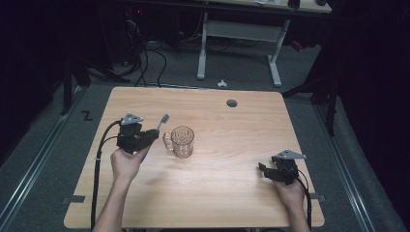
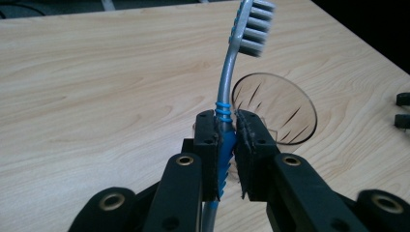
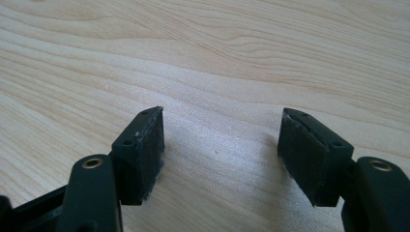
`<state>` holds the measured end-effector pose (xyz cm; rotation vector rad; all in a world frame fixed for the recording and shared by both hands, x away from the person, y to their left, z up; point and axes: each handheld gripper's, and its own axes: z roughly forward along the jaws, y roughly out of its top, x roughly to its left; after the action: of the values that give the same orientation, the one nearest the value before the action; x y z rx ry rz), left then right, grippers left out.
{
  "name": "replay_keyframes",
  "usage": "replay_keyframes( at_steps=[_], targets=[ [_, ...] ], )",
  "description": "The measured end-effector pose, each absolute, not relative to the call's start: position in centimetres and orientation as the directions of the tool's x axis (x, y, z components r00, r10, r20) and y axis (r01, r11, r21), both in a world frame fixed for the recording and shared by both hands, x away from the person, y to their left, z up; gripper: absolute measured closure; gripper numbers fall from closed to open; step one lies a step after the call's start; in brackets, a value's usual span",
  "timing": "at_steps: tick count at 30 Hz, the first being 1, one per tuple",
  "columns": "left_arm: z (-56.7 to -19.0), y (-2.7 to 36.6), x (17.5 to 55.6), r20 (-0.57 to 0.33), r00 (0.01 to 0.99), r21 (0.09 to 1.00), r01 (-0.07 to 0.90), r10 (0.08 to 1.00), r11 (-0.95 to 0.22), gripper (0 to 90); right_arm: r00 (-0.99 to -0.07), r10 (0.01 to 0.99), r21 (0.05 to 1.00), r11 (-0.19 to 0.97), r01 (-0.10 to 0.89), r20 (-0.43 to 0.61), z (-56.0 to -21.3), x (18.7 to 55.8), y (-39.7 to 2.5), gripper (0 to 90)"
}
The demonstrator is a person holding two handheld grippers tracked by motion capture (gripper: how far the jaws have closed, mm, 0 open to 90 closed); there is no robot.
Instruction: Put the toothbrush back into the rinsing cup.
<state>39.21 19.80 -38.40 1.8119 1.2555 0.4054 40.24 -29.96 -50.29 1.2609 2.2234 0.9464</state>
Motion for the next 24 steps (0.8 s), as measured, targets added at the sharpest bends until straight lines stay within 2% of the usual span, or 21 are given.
replay_keyframes(
  at_steps=[6,24],
  targets=[
    [-37.7,19.1,39.5,-0.178,0.454,0.812,0.568,0.873,-0.130,80.1,-0.505,0.863,0.729,0.360,0.582,-0.022,-50.3,40.2,-30.0,34.0],
    [-36.7,17.9,41.0,-0.191,0.475,0.863,0.498,0.859,-0.083,80.1,-0.505,0.863,0.729,0.360,0.582,-0.022,-50.3,40.2,-30.0,34.0]
  ],
)
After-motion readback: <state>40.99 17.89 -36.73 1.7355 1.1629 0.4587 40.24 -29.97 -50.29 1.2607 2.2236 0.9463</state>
